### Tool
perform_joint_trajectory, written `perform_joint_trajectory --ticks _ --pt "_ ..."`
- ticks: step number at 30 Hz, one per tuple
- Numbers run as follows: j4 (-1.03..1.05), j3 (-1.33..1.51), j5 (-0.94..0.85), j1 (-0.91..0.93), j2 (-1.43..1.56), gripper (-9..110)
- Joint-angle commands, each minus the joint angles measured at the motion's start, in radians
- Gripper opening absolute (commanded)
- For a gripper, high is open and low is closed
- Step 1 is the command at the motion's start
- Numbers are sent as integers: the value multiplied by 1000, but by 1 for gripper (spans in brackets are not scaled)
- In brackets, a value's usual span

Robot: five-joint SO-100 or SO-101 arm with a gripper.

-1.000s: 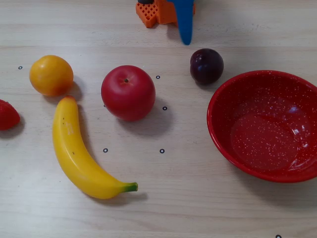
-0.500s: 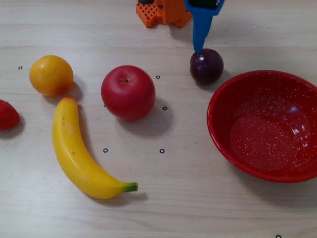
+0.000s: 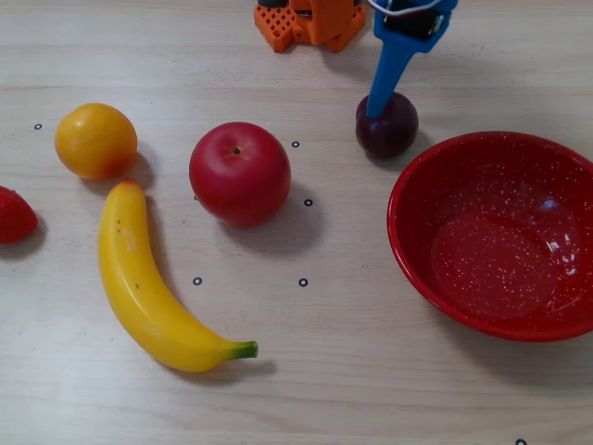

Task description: Put the plum in the red bowl.

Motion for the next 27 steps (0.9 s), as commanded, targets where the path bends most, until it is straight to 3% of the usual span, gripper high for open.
perform_joint_trajectory --ticks 1,27 --pt "-14 -87 -21 28 -8 41" --pt "-189 -94 72 -15 -247 44"
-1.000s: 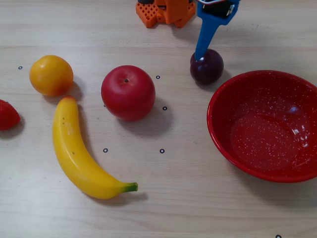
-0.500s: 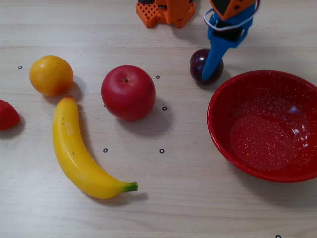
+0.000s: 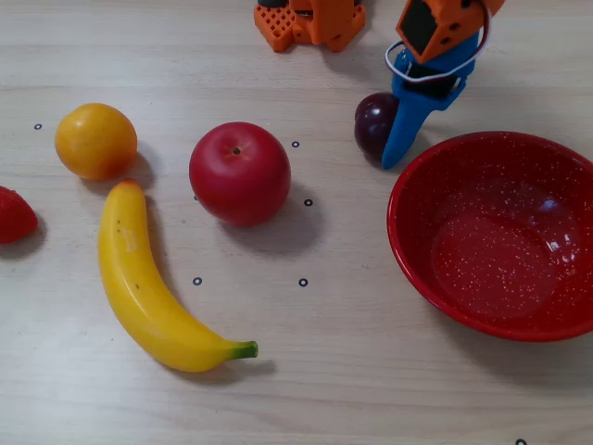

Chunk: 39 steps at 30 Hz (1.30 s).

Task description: Put the plum in the red bowl.

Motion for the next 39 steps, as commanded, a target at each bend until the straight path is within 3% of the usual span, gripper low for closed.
perform_joint_trajectory --ticks 1,27,30,33,39 --pt "-25 -14 32 -26 29 44" --pt "-144 97 101 -117 21 39" --pt "-147 94 101 -121 25 30" --pt "-141 87 77 -133 29 3" --pt "-2 25 26 -143 69 0"
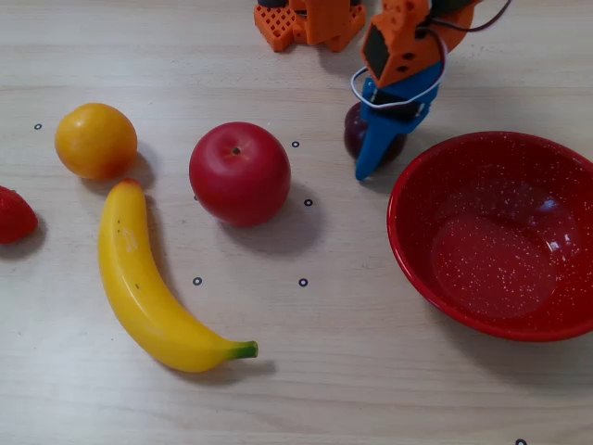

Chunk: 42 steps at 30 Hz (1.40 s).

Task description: Put the plum in the red bowl.

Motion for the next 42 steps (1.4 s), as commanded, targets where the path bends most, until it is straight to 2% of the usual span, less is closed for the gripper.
perform_joint_trajectory --ticks 1,9,16,22,29,32,39,42 --pt "117 -117 -40 -14 91 0" --pt "387 -342 -26 -9 270 0" --pt "440 -611 23 34 336 0" --pt "193 -724 110 92 330 0" --pt "-238 -647 256 114 241 0" --pt "-356 -594 311 100 178 0" --pt "-334 -612 359 63 -2 0" --pt "-265 -681 364 51 -80 14"
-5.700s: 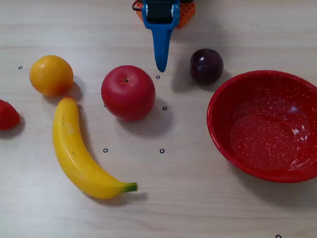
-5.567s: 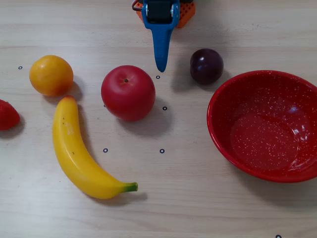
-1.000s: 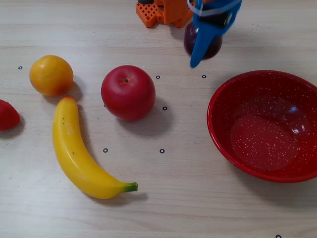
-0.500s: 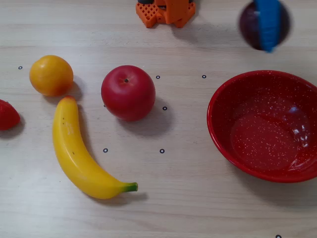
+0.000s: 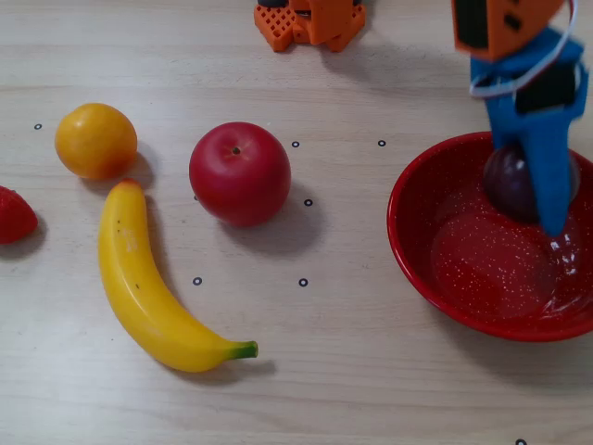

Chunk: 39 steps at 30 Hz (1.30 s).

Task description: Put the plum in the red bowl.

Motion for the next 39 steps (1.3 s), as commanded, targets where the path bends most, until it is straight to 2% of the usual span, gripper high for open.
perform_joint_trajectory --ticks 1,4,12,25,33,39 --pt "80 -160 28 -43 11 18" --pt "143 -207 41 -44 -35 26" --pt "169 -242 72 -61 -72 35" --pt "193 -288 94 -58 -60 40" --pt "279 -295 117 -54 -44 52" --pt "278 -331 95 -61 6 50"
